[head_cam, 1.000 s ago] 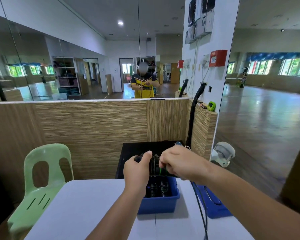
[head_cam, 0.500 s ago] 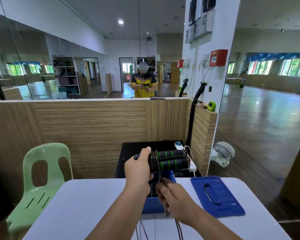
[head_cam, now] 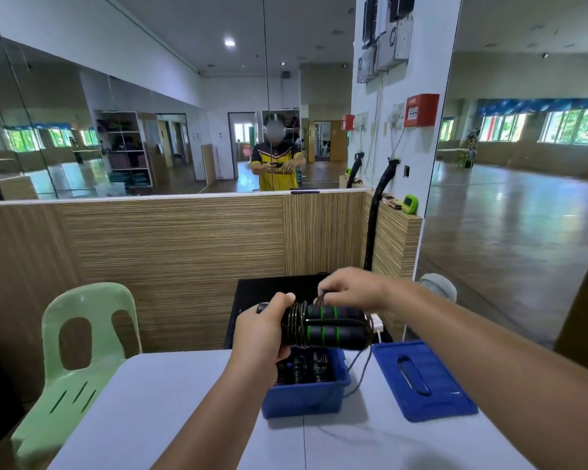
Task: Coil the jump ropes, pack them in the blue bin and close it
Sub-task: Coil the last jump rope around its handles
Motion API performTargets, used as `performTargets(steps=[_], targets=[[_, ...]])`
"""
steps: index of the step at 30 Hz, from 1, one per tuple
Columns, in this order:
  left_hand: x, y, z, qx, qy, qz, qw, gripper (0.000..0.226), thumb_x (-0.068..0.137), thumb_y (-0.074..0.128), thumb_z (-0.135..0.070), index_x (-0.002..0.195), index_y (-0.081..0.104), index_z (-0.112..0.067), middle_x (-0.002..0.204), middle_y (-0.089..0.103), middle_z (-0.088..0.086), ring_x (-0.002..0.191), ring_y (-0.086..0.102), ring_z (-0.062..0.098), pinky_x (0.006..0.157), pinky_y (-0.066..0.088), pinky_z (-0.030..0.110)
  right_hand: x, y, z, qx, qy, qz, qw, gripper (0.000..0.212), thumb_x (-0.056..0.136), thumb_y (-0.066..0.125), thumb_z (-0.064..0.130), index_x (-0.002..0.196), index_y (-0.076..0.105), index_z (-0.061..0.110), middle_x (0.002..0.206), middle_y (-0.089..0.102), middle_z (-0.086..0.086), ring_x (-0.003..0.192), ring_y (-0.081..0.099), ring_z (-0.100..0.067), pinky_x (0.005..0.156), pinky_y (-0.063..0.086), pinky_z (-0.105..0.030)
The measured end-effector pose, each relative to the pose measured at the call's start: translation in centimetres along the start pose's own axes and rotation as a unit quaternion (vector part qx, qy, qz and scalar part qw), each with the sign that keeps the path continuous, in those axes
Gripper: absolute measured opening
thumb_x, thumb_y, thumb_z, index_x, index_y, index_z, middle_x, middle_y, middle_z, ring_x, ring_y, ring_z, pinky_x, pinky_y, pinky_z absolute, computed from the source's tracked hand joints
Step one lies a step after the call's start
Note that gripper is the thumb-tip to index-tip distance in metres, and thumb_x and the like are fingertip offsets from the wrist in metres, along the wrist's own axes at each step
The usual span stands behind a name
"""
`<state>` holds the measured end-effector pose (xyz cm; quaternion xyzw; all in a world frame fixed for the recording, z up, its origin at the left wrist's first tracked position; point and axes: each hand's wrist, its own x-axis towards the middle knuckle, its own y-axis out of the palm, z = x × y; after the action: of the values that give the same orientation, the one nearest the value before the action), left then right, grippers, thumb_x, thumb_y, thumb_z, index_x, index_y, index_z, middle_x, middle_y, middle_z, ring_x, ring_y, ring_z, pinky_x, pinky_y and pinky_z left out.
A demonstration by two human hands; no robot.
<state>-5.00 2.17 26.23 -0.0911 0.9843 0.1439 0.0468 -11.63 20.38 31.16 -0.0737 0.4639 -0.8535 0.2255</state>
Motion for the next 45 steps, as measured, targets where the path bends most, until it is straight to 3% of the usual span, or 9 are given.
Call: performTargets(steps=[5, 10, 13, 20, 28, 36, 41, 43, 45], targets=[[-0.1, -0.3, 0.6, 0.053, 0.034, 0.003, 0.998, 0.031, 0.089, 0.073, -0.024, 0.071, 0.049, -0.017, 0.057, 0.048, -0.001, 0.048, 0.046, 0.014, 0.045, 0.034, 0.024, -0.3, -3.2, 3.1, -0.116, -0.017, 0.034, 0.993, 0.023, 0.091, 0.061, 0.031, 0.072, 0.073, 0.027, 0.079, 0.069, 0.007, 0.076, 0.064, -0.015, 0.070, 0.056, -0.039], [0.6, -0.8, 1.3, 0.077, 0.053, -0.045, 0.995, 0.032, 0.087, 0.075, -0.031, 0.077, 0.050, -0.013, 0.069, 0.047, 0.009, 0.064, 0.045, 0.023, 0.047, 0.038, 0.029, -0.9, -2.6, 5.5, -0.133, -0.015, 0.009, 0.991, 0.030, 0.094, 0.060, 0.027, 0.067, 0.072, 0.020, 0.065, 0.064, 0.010, 0.054, 0.054, 0.000, 0.059, 0.039, -0.020], [0.8, -0.8, 1.8, 0.088, 0.053, -0.076, 0.992, 0.037, 0.089, 0.073, -0.033, 0.071, 0.049, -0.011, 0.066, 0.046, 0.008, 0.063, 0.044, 0.024, 0.048, 0.041, 0.030, -2.5, -1.4, 6.3, -0.054, -0.009, -0.011, 0.998, 0.033, 0.093, 0.054, 0.022, 0.066, 0.070, 0.013, 0.056, 0.052, 0.000, 0.048, 0.044, -0.015, 0.046, 0.036, -0.024], [1.3, -0.3, 1.3, 0.032, 0.018, -0.135, 0.990, 0.043, 0.087, 0.072, -0.030, 0.063, 0.041, -0.012, 0.056, 0.040, 0.002, 0.055, 0.037, 0.022, 0.051, 0.039, 0.032, -5.7, 5.1, 6.2, 0.195, -0.005, -0.048, 0.980, 0.030, 0.101, 0.047, 0.018, 0.082, 0.068, 0.006, 0.057, 0.046, -0.004, 0.042, 0.035, -0.011, 0.037, 0.028, -0.021], [0.6, 0.5, 0.2, -0.043, 0.006, -0.115, 0.992, 0.032, 0.087, 0.075, -0.028, 0.070, 0.052, -0.012, 0.064, 0.054, 0.003, 0.061, 0.050, 0.020, 0.051, 0.042, 0.029, -7.6, 14.8, 2.4, 0.414, -0.033, -0.087, 0.906, 0.034, 0.110, 0.040, 0.024, 0.082, 0.050, 0.007, 0.053, 0.037, -0.001, 0.042, 0.032, -0.011, 0.044, 0.026, -0.027], [-0.2, 1.0, 0.0, -0.073, -0.026, -0.073, 0.994, 0.026, 0.088, 0.075, -0.027, 0.077, 0.055, -0.014, 0.061, 0.053, 0.000, 0.054, 0.047, 0.017, 0.043, 0.036, 0.025, -5.7, 13.7, -3.1, 0.283, 0.019, -0.038, 0.958, 0.039, 0.109, 0.039, 0.037, 0.079, 0.048, 0.014, 0.054, 0.045, 0.005, 0.045, 0.039, -0.014, 0.054, 0.043, -0.038], [-0.6, 0.9, 0.5, -0.038, -0.020, -0.040, 0.998, 0.028, 0.085, 0.076, -0.028, 0.078, 0.053, -0.014, 0.062, 0.053, 0.001, 0.061, 0.049, 0.021, 0.044, 0.035, 0.026, -4.2, 7.6, -3.1, 0.176, 0.021, -0.005, 0.984, 0.031, 0.107, 0.043, 0.009, 0.077, 0.054, 0.008, 0.064, 0.052, -0.001, 0.065, 0.051, -0.015, 0.065, 0.050, -0.021], [-0.5, 0.8, 0.9, -0.022, -0.013, -0.036, 0.999, 0.030, 0.085, 0.076, -0.027, 0.078, 0.049, -0.015, 0.064, 0.050, 0.002, 0.063, 0.046, 0.022, 0.045, 0.033, 0.026, -3.1, 4.6, -2.7, 0.148, -0.011, -0.007, 0.989, 0.015, 0.098, 0.054, 0.004, 0.087, 0.062, -0.002, 0.076, 0.060, -0.014, 0.079, 0.056, -0.020, 0.072, 0.051, -0.029], [-0.6, 0.7, 1.0, -0.008, -0.001, -0.034, 0.999, 0.030, 0.085, 0.075, -0.026, 0.077, 0.047, -0.016, 0.063, 0.047, 0.002, 0.058, 0.043, 0.021, 0.045, 0.031, 0.025, -1.8, 2.3, -2.2, 0.079, -0.009, -0.022, 0.997, 0.022, 0.095, 0.058, 0.011, 0.077, 0.059, -0.002, 0.073, 0.053, -0.011, 0.070, 0.050, -0.016, 0.070, 0.042, -0.035]])
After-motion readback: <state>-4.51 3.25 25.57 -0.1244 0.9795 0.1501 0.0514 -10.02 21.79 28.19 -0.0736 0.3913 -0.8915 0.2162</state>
